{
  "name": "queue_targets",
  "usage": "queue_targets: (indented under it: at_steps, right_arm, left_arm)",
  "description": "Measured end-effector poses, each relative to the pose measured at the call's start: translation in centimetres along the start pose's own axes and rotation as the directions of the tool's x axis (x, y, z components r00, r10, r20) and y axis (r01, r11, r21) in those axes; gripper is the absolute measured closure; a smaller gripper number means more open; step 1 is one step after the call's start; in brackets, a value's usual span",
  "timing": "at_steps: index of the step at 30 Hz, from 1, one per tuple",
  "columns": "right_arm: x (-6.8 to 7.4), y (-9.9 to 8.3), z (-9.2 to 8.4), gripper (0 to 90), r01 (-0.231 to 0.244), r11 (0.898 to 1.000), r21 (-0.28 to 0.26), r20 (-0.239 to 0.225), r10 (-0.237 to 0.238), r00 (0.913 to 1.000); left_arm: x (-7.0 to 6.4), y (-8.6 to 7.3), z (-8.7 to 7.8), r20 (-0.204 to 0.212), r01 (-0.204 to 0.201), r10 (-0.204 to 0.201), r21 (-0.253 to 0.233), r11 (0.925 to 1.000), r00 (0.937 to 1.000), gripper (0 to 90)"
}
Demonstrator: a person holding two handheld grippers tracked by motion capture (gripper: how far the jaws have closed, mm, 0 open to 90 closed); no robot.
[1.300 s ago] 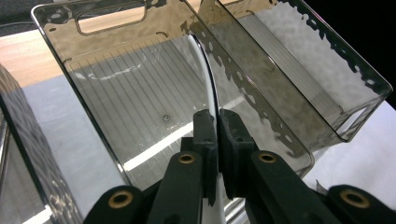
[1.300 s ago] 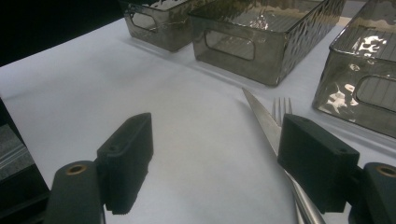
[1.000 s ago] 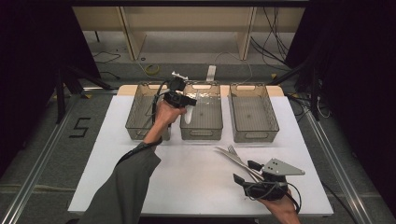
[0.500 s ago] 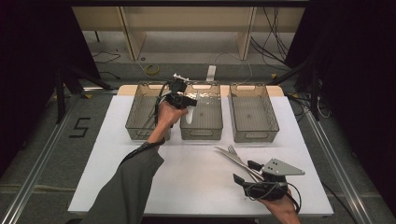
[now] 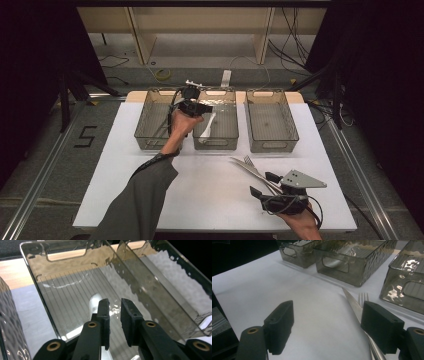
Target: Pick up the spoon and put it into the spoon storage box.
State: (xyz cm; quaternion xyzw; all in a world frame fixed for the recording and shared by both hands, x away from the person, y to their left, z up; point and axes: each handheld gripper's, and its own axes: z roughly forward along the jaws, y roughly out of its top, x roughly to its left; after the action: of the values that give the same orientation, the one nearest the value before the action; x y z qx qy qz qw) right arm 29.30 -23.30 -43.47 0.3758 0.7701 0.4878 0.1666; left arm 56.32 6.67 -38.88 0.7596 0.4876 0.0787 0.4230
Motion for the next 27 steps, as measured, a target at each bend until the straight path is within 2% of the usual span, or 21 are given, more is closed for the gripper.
queue_targets:
  at_steps: [8,11,13,18,20,22,27]
  right_arm:
    - [0.0,0.0,0.0,27.2,0.001,1.000,-0.001,0.001,-0.001,1.0000]
    - [0.0,0.0,0.0,27.2,-0.001,1.000,0.000,0.003,0.001,1.0000]
    - [-0.1,0.0,0.0,27.2,-0.002,1.000,0.001,0.004,0.002,1.0000]
    - [-0.1,0.0,0.0,27.2,-0.004,1.000,0.002,0.007,0.004,1.0000]
    - [-0.1,0.0,0.1,27.2,-0.005,1.000,0.003,0.008,0.005,1.0000]
    - [-0.1,0.0,0.1,27.2,-0.004,1.000,0.000,0.007,0.004,1.0000]
    - [-0.1,0.0,0.1,27.2,0.000,1.000,0.003,0.009,0.000,1.0000]
  left_arm:
    - [-0.2,0.2,-1.0,0.048,0.002,-0.003,0.015,0.9999,0.9988,59.1]
    - [-0.4,0.3,-2.0,0.071,-0.013,0.012,0.016,0.9998,0.9974,53.3]
    - [-0.6,0.1,-2.6,0.083,-0.007,0.006,0.011,0.9999,0.9965,48.3]
    - [-0.8,-0.9,-4.2,0.115,-0.031,0.029,0.017,0.9994,0.9929,41.2]
    - [-0.7,-1.3,-4.6,0.110,-0.039,0.037,0.020,0.9990,0.9933,38.0]
    - [-0.5,-1.9,-5.2,0.125,-0.032,0.030,0.012,0.9994,0.9916,34.9]
    - [-0.1,-3.3,-6.7,0.129,-0.061,0.061,-0.001,0.9981,0.9898,29.6]
